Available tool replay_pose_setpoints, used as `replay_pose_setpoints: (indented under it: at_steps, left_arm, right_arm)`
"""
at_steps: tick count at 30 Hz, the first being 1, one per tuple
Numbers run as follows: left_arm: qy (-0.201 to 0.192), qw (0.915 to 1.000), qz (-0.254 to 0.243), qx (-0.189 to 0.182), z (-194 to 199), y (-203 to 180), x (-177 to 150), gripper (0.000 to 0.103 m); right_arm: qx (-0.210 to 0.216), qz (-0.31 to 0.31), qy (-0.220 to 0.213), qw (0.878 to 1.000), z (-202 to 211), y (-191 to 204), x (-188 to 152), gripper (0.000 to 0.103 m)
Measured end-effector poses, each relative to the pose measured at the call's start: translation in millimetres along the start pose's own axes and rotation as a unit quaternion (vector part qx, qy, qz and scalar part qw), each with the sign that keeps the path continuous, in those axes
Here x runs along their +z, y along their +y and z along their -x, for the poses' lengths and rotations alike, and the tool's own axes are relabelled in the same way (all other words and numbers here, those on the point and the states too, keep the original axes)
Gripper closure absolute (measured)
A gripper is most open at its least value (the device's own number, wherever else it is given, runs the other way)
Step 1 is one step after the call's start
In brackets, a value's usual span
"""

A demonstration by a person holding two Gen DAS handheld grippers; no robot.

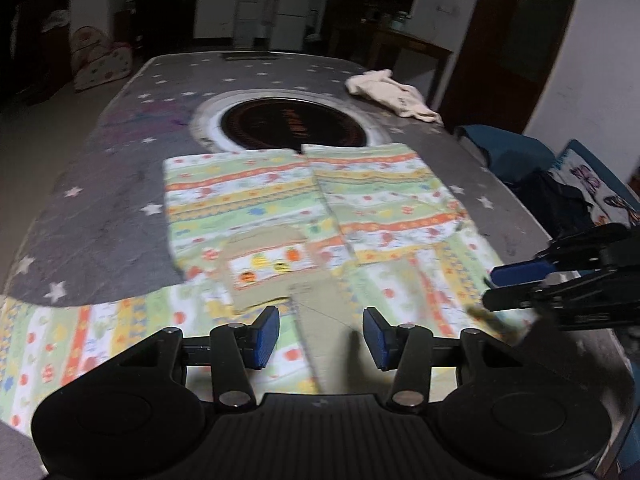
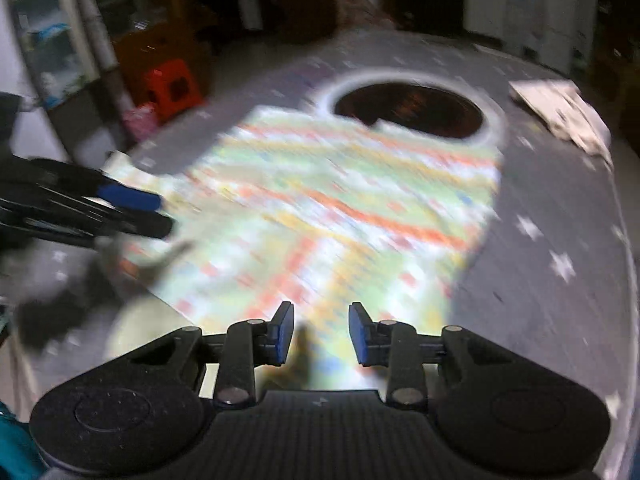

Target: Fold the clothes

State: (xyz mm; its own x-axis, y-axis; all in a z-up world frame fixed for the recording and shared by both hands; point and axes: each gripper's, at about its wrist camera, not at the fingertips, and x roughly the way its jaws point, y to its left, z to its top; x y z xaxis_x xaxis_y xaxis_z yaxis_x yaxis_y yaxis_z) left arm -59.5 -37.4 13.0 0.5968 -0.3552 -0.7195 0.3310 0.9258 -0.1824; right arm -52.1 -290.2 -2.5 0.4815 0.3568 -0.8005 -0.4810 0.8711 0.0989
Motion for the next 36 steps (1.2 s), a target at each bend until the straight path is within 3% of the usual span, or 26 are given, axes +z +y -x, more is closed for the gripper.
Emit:
replay_pose_setpoints:
  at_steps: [6, 14, 18, 22, 26, 30, 36]
  left_arm:
    - [0.011, 0.9996, -0.016, -0.021, -12.7, -13.7, -2.4, 0.055]
    - [0.025, 0.9995, -0.009, -0.015, -19.2, -9.0, -6.9, 0.055]
    - [0.009, 0.9999, 0.007, 0.004, -2.5, 7.5, -6.9, 0.055]
    - [-0.015, 0.9969, 0.051, 0.057, 24.6, 45.3, -14.2, 0.055]
    - [-0.037, 0.9864, 0.102, 0.124, 51.8, 89.3, -25.7, 0.054]
    - [-0.052, 0.9648, 0.163, 0.2, 76.8, 140.7, -43.4, 0.054]
    - [-0.049, 0.9432, 0.228, 0.237, 83.0, 184.5, -62.2, 0.053]
  right_arm:
    - [-0.017, -0.019, -0.004, 1.0, -5.4, -17.9, 3.6, 0.073]
    - [-0.035, -0.036, -0.016, 0.999, -27.2, -31.9, 23.5, 0.074]
    - [-0.037, -0.037, -0.018, 0.998, -28.7, -29.9, 21.1, 0.073]
    - [-0.025, -0.025, -0.031, 0.999, -20.2, -19.6, 20.4, 0.065]
    - [-0.011, -0.016, -0.03, 0.999, -22.4, -10.9, 18.4, 0.058]
    - [-0.007, -0.011, -0.023, 1.0, -28.4, -5.3, 14.6, 0.051]
    - [-0.002, -0.013, -0.019, 1.0, -31.3, -3.5, 13.1, 0.042]
